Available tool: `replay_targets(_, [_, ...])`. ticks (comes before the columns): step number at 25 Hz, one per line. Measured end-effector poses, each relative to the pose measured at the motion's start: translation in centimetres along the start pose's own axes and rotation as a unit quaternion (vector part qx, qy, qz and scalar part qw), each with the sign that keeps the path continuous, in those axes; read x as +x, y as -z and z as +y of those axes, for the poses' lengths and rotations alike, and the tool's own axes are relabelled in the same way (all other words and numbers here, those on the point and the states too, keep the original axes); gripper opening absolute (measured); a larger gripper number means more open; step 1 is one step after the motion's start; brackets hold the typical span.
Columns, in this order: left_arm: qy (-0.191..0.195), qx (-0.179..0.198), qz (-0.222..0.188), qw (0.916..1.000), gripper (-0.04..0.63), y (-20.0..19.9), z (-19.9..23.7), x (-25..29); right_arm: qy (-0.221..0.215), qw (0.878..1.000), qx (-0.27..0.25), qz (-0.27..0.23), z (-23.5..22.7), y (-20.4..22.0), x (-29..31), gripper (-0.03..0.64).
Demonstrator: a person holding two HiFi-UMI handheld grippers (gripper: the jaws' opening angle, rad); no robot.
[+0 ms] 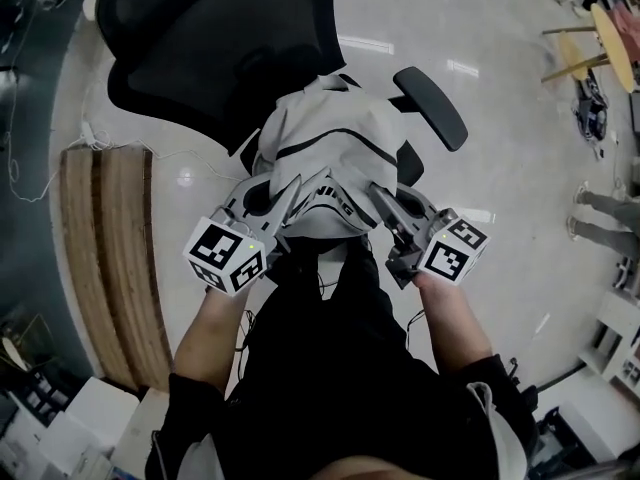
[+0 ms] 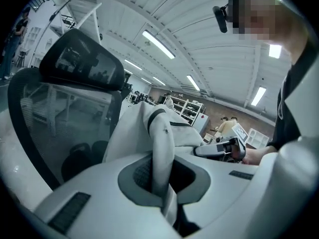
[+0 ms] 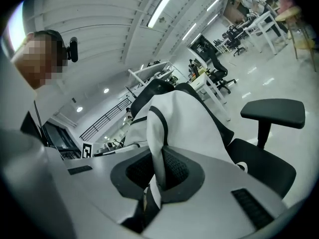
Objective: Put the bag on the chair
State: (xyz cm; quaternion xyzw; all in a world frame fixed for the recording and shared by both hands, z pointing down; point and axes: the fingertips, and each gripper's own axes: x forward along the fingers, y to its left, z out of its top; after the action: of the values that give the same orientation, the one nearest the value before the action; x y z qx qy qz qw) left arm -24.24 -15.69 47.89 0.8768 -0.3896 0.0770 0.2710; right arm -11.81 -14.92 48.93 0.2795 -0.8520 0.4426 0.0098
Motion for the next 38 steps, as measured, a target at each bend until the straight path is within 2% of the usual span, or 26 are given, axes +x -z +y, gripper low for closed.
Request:
replay_targets(5, [0.023,-0.009,0.038,0.999,0.021,2.4,1.2,2.7,0.024,0.999,0.038,-0.002,-3.1,2.1,-0.2,0.037])
replay_targets(9, [0.023,-0.036,0.071,0.9966,0.021,6.0,3.0,5.1,0.06,0.996,0.063,0.017,-6.9,4.1,0.3,0.037])
replay_targets(12, [0.021,-0.054,0.068,0.996,0.021,6.2,3.9,5.8,0.045,0.996,0.079,0.01,-7.7,3.6,1.0,0.037])
replay_targets(14, [0.016,-0.048,0.061,0.9968,0.021,5.0,4.5,6.3,0.036,0.996,0.078,-0.001,-7.9,2.0,1.4,0.037])
replay_targets(17, [0.007,-0.018,0.05,0.9986,0.021,2.4,5.6,7.4,0.029,0.998,0.059,-0.015,-8.1,-1.1,2.4,0.037])
replay_targets(20, [0.0,0.011,0.043,0.999,0.023,1.0,7.7,9.7,0.046,0.996,0.064,-0.029,-10.3,-3.5,3.4,0.037])
replay_targets(22, [-0.007,-0.009,0.044,0.999,0.025,1.9,9.9,11.7,0.062,0.993,0.091,-0.033,-12.9,-3.6,4.5,0.038])
replay_targets(25, [-0.021,-0.086,0.027,0.9957,0.025,3.0,13.0,13.0,0.057,0.986,0.146,-0.05,-14.8,-3.3,6.9,0.038])
replay_targets(26, [-0.029,-0.096,0.024,0.9947,0.025,3.2,13.8,13.2,0.063,0.985,0.151,-0.047,-15.1,-3.3,7.6,0.038])
replay_targets(29, [-0.058,-0.07,0.029,0.9955,0.03,3.9,15.9,13.1,0.086,0.99,0.108,-0.025,-16.6,-3.1,9.5,0.038])
replay_targets(32, [-0.091,-0.032,0.037,0.9946,0.132,4.7,17.2,13.0,0.1,0.995,0.009,0.001,-17.7,-3.0,9.9,0.042])
replay_targets(35, [-0.104,-0.042,0.035,0.993,0.185,5.4,18.0,12.7,0.091,0.991,-0.089,0.036,-17.1,-2.2,9.7,0.076])
replay_targets(38, [-0.099,-0.037,0.038,0.9936,0.219,6.0,17.5,12.0,0.075,0.986,-0.128,0.069,-16.1,-0.8,8.9,0.131])
